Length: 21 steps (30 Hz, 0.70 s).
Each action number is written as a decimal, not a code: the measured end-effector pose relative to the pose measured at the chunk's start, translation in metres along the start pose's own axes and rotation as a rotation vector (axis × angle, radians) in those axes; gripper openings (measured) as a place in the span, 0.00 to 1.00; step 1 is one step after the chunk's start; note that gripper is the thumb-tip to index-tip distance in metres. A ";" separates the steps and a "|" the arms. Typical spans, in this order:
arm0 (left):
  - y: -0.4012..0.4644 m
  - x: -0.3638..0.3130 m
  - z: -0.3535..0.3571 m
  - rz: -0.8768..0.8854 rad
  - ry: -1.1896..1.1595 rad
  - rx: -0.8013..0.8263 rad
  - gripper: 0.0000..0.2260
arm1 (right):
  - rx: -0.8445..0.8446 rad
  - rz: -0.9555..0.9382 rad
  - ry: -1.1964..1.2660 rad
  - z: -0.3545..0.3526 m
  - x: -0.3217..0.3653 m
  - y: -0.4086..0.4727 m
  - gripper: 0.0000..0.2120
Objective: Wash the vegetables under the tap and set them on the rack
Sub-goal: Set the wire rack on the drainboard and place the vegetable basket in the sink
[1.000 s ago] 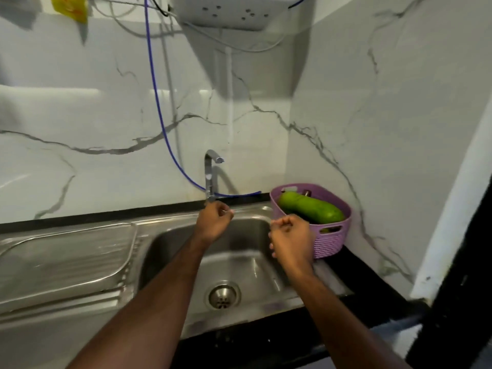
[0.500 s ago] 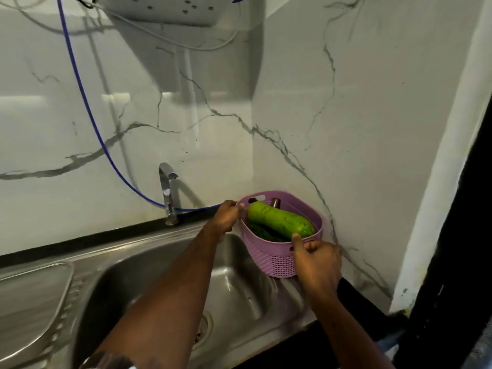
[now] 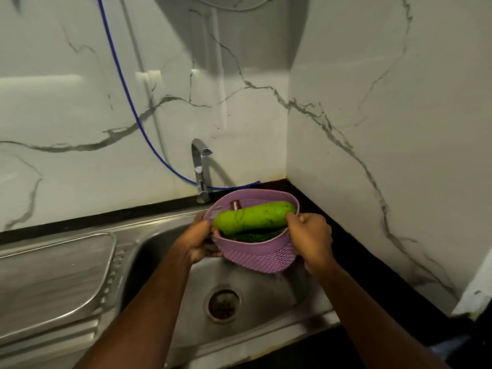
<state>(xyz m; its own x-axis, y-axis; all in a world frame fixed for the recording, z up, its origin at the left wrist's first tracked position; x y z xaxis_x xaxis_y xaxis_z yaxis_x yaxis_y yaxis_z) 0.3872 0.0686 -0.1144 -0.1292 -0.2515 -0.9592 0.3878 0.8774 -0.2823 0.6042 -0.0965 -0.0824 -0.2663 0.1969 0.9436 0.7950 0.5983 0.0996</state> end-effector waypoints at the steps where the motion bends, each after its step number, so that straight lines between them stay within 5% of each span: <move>1: -0.002 0.011 -0.025 -0.047 -0.030 -0.053 0.04 | 0.063 0.011 0.006 0.020 0.000 -0.001 0.21; 5: -0.006 0.049 -0.084 -0.208 -0.086 -0.138 0.13 | 0.197 0.019 -0.047 0.077 -0.015 0.008 0.19; 11: 0.005 0.086 -0.105 -0.215 -0.148 -0.182 0.06 | 0.292 0.117 -0.166 0.132 -0.042 0.029 0.12; 21: 0.028 0.108 -0.110 -0.228 0.053 -0.138 0.09 | 0.363 0.156 -0.413 0.171 -0.097 0.072 0.21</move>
<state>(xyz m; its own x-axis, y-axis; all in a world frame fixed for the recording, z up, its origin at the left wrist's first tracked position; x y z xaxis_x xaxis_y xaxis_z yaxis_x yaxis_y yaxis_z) 0.2840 0.1112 -0.2244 -0.2480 -0.4303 -0.8679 0.2157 0.8489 -0.4825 0.5938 0.0602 -0.2212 -0.4100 0.5479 0.7292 0.6231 0.7521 -0.2148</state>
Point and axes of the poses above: each hand's wrist, its own y-axis towards the middle knuckle, its own z-axis out of the palm, x = y × z, the point moved 6 cm from there along y, towards the middle knuckle, and after that the axes turned 1 degree about y, right-handed, at the moved point
